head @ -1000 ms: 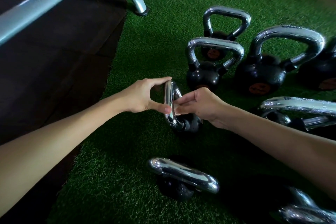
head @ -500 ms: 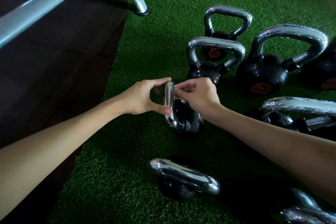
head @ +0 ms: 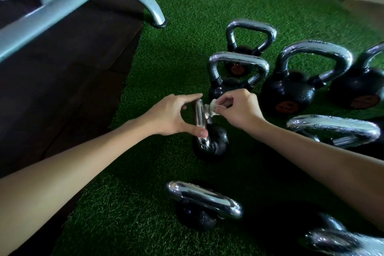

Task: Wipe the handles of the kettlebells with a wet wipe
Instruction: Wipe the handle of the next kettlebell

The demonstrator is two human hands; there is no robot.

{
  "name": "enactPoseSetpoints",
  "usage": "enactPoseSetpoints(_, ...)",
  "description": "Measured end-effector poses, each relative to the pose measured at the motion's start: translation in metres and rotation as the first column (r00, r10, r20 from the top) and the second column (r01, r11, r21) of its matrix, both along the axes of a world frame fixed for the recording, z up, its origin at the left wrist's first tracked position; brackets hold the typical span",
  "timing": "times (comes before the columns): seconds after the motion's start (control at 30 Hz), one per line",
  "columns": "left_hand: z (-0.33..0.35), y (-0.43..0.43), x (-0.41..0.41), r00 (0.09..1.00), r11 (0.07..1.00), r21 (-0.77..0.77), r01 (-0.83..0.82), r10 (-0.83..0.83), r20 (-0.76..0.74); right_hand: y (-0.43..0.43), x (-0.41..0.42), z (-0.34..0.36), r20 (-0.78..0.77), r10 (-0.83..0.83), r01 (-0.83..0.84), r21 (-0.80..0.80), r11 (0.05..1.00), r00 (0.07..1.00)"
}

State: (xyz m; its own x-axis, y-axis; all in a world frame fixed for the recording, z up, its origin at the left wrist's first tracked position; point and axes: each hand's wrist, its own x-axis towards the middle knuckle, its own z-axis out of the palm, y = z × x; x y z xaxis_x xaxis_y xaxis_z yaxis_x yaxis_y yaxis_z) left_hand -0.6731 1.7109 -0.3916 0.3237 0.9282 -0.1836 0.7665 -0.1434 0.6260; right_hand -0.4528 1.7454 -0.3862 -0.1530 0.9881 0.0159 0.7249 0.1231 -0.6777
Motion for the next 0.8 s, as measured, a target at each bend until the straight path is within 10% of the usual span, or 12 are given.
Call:
enactPoseSetpoints(0.2,0.029,0.019,0.049,0.896,0.960,0.120,0.254,-0.186,-0.403,-0.031,0.051,0.017,-0.075,-0.138,0.120,-0.205,0.971,0.988)
enactPoseSetpoints(0.43,0.056,0.057,0.038,0.844,0.913,0.003,0.408,-0.376,-0.382,-0.058,0.041,0.028,-0.226,-0.167,0.039,-0.481,0.876,0.960)
enactPoseSetpoints(0.8,0.049,0.032,0.034,0.895,0.950,0.156,0.271,-0.189,-0.404,-0.076,0.037,0.037,0.053,-0.019,0.032,-0.276,0.961,0.998)
